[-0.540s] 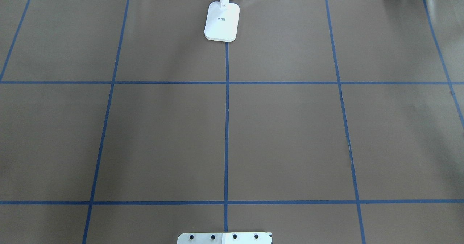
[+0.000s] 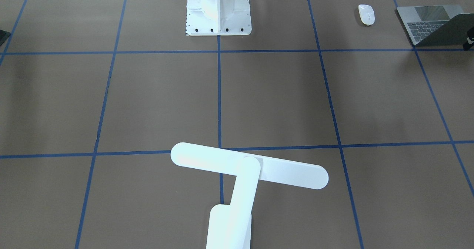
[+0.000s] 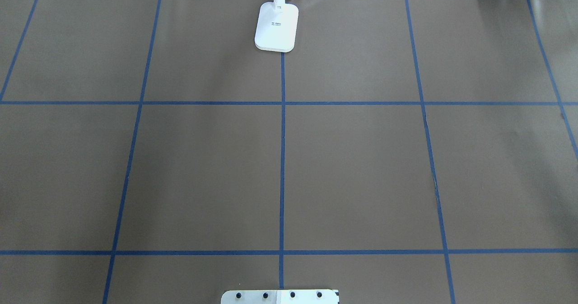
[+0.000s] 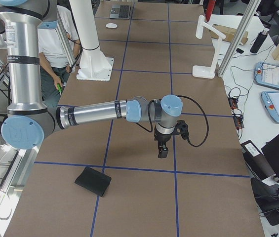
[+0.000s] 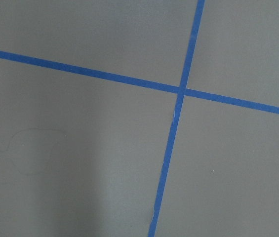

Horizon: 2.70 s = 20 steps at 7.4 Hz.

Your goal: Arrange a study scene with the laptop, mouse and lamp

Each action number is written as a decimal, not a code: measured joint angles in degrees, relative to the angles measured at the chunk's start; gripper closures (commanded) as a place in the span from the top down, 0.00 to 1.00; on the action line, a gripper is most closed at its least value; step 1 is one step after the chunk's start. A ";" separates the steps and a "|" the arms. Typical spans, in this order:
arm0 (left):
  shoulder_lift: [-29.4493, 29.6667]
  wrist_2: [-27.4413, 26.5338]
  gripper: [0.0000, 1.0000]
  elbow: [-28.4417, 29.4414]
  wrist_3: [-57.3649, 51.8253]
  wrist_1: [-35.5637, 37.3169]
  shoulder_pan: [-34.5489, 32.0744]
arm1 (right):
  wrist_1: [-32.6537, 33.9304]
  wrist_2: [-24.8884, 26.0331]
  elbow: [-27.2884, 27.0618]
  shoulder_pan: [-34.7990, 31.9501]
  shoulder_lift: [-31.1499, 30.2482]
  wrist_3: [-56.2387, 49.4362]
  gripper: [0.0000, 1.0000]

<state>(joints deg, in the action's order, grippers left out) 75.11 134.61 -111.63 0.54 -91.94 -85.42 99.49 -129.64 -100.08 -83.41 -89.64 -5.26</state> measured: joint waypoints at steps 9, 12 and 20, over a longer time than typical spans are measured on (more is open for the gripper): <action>-0.06 -0.12 1.00 0.36 0.19 0.19 -0.01 | 0.00 -0.20 -0.37 0.00 -0.32 -0.04 0.99; 0.11 0.06 0.99 -0.02 4.19 -0.22 0.09 | 0.00 -0.82 -0.71 0.05 -0.66 -0.21 0.99; -4.58 -0.45 1.00 -1.69 4.94 -3.38 -0.96 | -0.02 -4.48 -0.68 0.17 -0.08 -0.18 0.99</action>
<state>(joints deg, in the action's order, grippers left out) 70.53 134.16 -113.32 5.48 -95.32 -86.38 99.47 -134.12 -100.76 -83.23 -89.72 -5.44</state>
